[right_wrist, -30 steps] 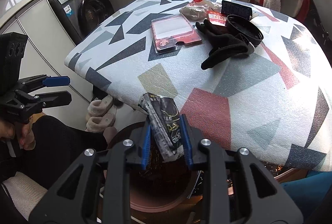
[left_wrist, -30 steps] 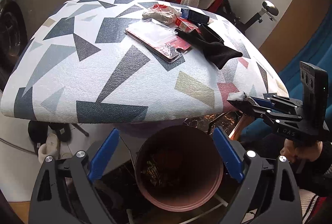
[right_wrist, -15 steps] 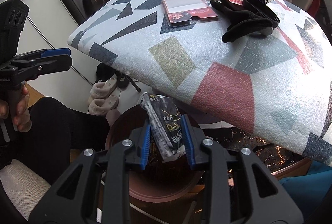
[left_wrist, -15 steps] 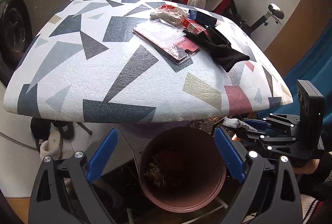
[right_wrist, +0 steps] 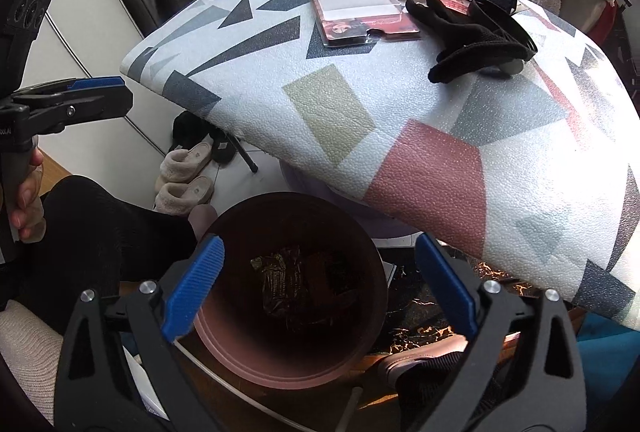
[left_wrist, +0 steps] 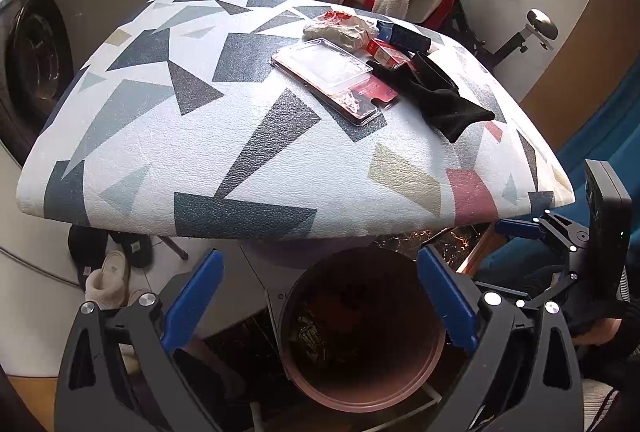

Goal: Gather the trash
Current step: 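Move the right gripper to the black glove and grasp it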

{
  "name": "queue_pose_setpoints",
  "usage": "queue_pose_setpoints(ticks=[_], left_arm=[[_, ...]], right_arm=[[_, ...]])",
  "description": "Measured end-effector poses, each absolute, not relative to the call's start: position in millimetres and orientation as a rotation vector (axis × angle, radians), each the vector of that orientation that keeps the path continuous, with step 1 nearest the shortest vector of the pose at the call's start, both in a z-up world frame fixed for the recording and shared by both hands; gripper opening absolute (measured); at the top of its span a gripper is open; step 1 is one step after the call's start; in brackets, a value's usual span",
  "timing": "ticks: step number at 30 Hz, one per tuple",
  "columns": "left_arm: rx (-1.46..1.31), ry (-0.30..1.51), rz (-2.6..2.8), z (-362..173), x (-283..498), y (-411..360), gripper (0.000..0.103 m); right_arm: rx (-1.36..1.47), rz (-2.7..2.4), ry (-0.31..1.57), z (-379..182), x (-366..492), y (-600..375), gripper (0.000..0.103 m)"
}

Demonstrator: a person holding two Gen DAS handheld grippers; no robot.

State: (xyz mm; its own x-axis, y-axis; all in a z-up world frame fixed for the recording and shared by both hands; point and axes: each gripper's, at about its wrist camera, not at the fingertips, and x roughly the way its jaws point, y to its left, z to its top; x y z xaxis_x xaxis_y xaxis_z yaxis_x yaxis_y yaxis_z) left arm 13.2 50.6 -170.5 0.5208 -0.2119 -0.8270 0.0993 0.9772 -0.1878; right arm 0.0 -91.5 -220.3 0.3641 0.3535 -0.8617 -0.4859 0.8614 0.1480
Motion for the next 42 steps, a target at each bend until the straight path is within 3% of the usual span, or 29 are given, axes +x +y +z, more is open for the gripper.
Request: queue_pose_setpoints(ticks=[15, 32, 42], left_arm=[[0.045, 0.857, -0.113, -157, 5, 44, 0.097], [-0.146, 0.893, -0.105, -173, 5, 64, 0.097], [-0.227, 0.957, -0.052, -190, 11, 80, 0.097]], right_arm=[[-0.143, 0.465, 1.0, -202, 14, -112, 0.097], [0.0, 0.274, 0.968, -191, 55, -167, 0.097], [0.105, 0.282, 0.843, -175, 88, -176, 0.098]])
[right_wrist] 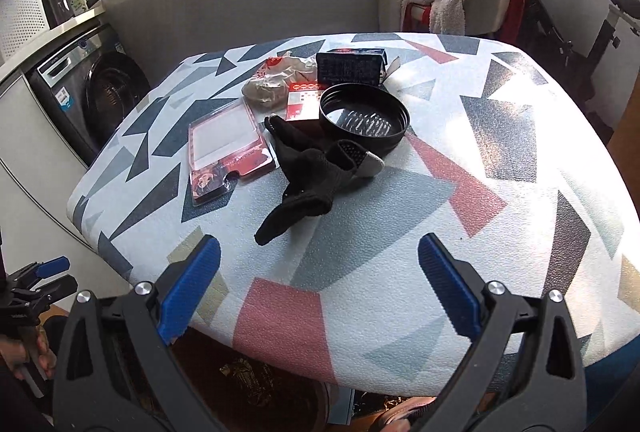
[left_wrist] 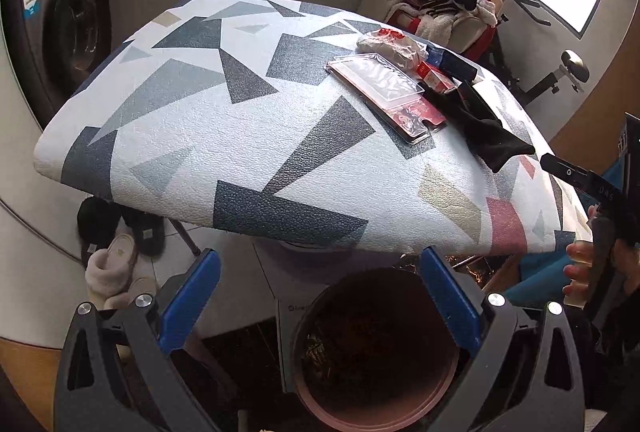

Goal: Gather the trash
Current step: 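Move the right gripper to the black glove and grasp it, then lift the black glove with the right gripper while the left gripper grasps the pink-framed clear case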

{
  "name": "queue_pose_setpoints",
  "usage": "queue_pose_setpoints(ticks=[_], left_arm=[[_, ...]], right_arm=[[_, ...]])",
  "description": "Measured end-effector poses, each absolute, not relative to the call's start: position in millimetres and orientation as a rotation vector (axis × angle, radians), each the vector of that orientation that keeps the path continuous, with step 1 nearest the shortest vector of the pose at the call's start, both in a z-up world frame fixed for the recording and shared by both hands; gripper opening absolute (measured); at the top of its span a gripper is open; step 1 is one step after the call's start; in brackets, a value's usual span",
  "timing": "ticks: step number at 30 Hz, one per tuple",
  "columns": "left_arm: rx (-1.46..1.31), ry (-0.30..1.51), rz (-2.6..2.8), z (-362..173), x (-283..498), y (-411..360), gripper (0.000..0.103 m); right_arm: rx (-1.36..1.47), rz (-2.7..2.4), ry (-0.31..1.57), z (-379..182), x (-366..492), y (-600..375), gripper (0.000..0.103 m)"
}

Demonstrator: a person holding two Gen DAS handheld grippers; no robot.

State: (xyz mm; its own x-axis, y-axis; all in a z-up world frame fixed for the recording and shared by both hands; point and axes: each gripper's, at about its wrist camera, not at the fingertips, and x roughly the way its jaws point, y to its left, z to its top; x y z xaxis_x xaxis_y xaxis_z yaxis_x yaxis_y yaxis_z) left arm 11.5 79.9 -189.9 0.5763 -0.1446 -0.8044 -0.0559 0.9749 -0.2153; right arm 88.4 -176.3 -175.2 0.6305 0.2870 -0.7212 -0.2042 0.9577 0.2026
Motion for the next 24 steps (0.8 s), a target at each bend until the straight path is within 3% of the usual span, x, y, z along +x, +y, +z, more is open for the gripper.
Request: queue_pose_setpoints(ticks=[11, 13, 15, 16, 17, 24], left_arm=[[-0.23, 0.982, -0.145, -198, 21, 67, 0.097], [-0.237, 0.985, -0.149, -198, 23, 66, 0.097], [-0.245, 0.987, -0.149, -198, 25, 67, 0.097], [-0.247, 0.988, -0.148, -198, 26, 67, 0.097], [-0.25, 0.99, -0.148, -198, 27, 67, 0.097], [-0.26, 1.002, -0.144, -197, 30, 67, 0.097]], right_arm=[[0.154, 0.28, 0.902, -190, 144, -165, 0.094], [0.154, 0.304, 0.912, -194, 150, -159, 0.059], [0.157, 0.312, 0.95, -201, 153, -155, 0.043], [0.16, 0.319, 0.947, -202, 151, -154, 0.026], [0.155, 0.32, 0.939, -202, 148, -154, 0.017], [0.189, 0.359, 0.87, -187, 126, -166, 0.01]])
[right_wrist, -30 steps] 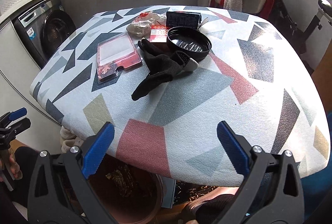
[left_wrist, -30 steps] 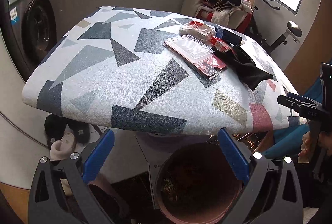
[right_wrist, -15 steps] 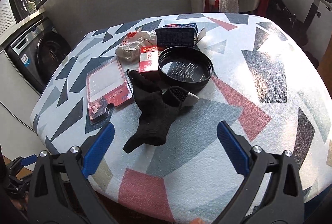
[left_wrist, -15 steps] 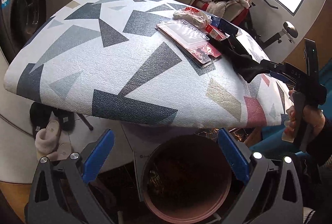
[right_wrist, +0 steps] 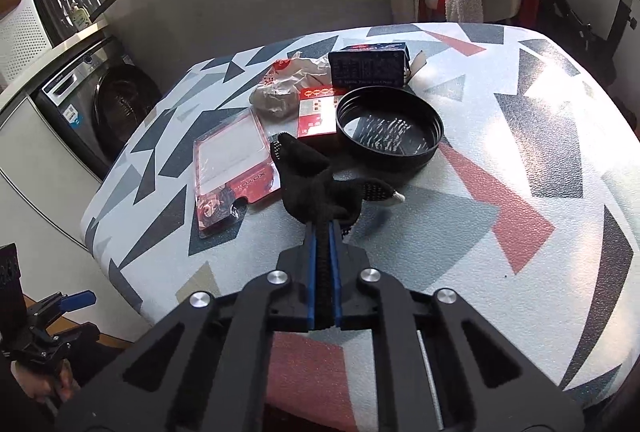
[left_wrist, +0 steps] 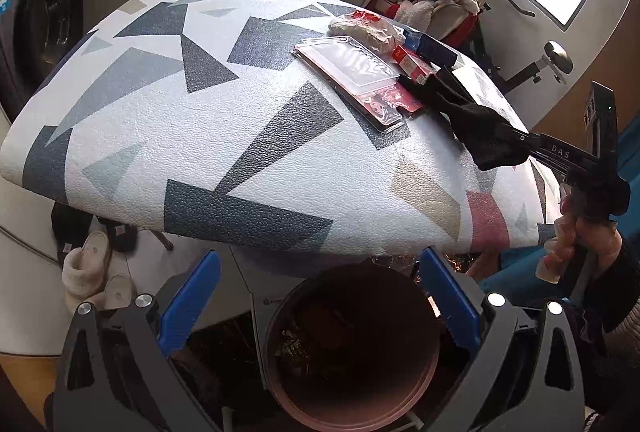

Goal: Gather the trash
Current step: 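Lift the black glove with the right gripper while the left gripper grasps the pink-framed clear case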

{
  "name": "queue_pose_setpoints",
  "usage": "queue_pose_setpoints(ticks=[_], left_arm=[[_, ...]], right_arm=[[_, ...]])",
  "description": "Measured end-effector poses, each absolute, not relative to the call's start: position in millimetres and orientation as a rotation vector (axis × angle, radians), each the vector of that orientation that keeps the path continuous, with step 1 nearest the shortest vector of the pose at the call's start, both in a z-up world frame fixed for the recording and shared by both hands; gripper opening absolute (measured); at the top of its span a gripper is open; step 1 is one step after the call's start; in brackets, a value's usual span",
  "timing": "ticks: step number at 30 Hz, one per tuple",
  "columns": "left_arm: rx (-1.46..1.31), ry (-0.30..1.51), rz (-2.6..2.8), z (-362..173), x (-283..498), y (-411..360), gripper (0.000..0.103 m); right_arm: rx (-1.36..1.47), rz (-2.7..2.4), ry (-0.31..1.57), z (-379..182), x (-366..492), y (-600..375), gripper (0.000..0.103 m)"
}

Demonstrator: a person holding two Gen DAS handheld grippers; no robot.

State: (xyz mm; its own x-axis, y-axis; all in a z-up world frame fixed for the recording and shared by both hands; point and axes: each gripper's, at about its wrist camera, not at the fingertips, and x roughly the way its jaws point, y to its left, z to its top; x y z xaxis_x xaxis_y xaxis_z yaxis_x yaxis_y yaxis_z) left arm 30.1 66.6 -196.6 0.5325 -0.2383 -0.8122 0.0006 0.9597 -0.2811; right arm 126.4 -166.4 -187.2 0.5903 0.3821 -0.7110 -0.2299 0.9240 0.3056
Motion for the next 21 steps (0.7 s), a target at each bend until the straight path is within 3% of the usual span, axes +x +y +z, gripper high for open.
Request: queue_pose_setpoints(ticks=[13, 21], left_arm=[[-0.516, 1.096, -0.041, -166, 147, 71, 0.097], [-0.663, 1.194, 0.048, -180, 240, 51, 0.097]], right_arm=[[0.149, 0.292, 0.869, -198, 136, -193, 0.01], [0.098, 0.27, 0.89, -218, 147, -199, 0.01]])
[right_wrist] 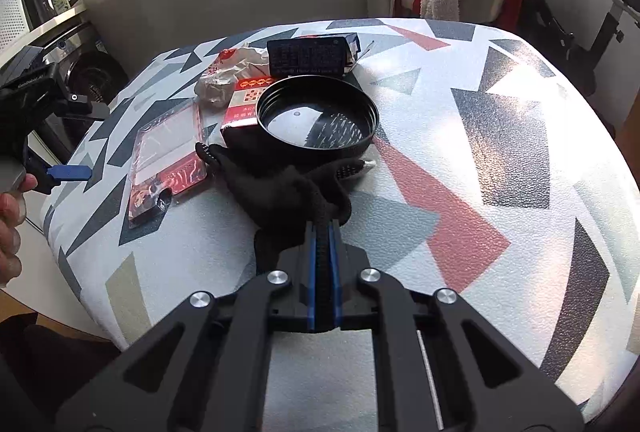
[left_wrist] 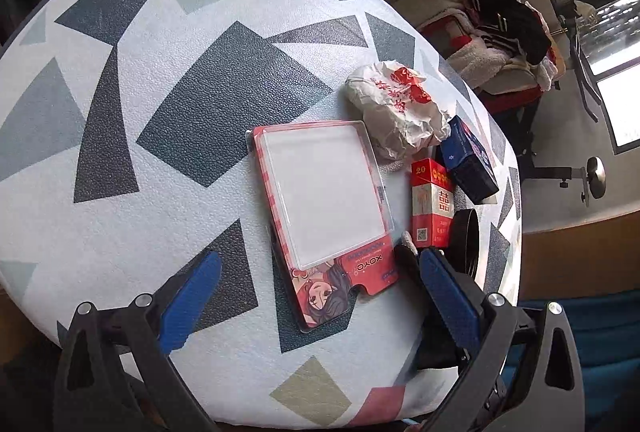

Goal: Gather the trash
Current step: 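Lift the black glove with the right gripper while the left gripper grasps the pink-framed clear case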

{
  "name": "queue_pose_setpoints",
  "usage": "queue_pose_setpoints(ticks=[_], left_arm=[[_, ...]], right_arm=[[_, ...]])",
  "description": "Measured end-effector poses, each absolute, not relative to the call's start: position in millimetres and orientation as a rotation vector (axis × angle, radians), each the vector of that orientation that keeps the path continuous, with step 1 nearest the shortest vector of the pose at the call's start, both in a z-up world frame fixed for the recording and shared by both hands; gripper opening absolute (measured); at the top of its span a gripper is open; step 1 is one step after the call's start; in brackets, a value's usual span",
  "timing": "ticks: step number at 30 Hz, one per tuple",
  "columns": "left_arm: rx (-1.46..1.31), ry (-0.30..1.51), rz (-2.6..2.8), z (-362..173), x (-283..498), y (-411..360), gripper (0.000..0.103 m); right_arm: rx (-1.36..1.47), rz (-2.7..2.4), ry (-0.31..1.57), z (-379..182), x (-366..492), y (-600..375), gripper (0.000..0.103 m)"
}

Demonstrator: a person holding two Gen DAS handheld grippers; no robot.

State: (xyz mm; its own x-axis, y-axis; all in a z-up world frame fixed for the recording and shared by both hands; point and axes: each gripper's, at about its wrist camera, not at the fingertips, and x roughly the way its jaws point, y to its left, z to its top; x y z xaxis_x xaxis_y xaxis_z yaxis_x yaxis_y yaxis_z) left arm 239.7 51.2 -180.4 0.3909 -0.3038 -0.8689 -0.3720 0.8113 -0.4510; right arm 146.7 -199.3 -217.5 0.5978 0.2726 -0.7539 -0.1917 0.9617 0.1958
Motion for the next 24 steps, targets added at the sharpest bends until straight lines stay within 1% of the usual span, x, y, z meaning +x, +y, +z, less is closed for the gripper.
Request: queue_pose_setpoints(ticks=[8, 16, 20, 24], left_arm=[[-0.717, 1.207, 0.197, -198, 277, 41, 0.097], [-0.619, 1.207, 0.292, -202, 299, 23, 0.097], [-0.519, 1.184, 0.326, -201, 304, 12, 0.097], [-0.513, 1.218, 0.35, -212, 307, 10, 0.097]], right_arm=[[0.146, 0.285, 0.89, -227, 151, -205, 0.01], [0.154, 0.306, 0.885, -229, 152, -207, 0.01], [0.171, 0.315, 0.879, -230, 152, -209, 0.01], [0.179, 0.322, 0.877, -232, 153, -210, 0.01]])
